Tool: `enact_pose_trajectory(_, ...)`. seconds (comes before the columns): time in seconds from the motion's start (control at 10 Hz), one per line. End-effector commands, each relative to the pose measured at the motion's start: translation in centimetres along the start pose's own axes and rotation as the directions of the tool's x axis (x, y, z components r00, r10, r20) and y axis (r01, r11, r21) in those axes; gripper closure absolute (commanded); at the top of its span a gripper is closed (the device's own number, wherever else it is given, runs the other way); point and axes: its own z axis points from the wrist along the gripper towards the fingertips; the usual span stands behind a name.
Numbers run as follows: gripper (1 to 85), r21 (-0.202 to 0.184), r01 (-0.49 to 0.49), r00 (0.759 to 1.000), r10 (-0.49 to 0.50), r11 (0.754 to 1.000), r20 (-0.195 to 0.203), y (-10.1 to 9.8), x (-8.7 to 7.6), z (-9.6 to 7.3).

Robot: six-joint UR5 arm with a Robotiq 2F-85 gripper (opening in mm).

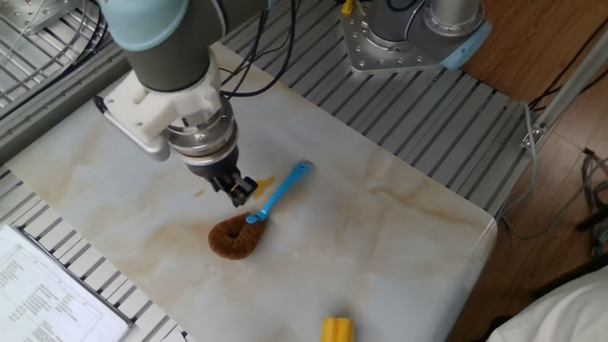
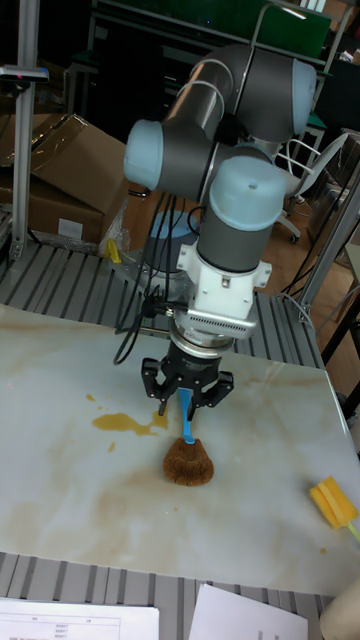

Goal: Scrub the table with a brush

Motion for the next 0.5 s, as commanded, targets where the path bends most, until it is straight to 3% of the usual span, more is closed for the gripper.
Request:
enact_pose_trajectory(0.0,39.7,-0.030,-0.028,0.999,0.028,0.999,-0.021,0.1,0.4,0.4)
enact_pose_trajectory(0.1,39.7,-0.043,-0.057,0.998,0.056,0.997,-0.011,1.1,-0.4,2.1)
enact_pose_trajectory(0.2,39.7,-0.007,-0.088,0.996,0.088,0.996,0.027,1.6,-1.8,5.7)
enact_pose_trajectory(0.3,42.7,0.040,-0.110,0.993,0.108,0.993,0.038,1.1,-2.0,7.5)
enact_pose_trajectory(0.4,42.7,0.048,-0.080,0.997,0.080,0.996,0.003,-0.3,-1.3,5.4)
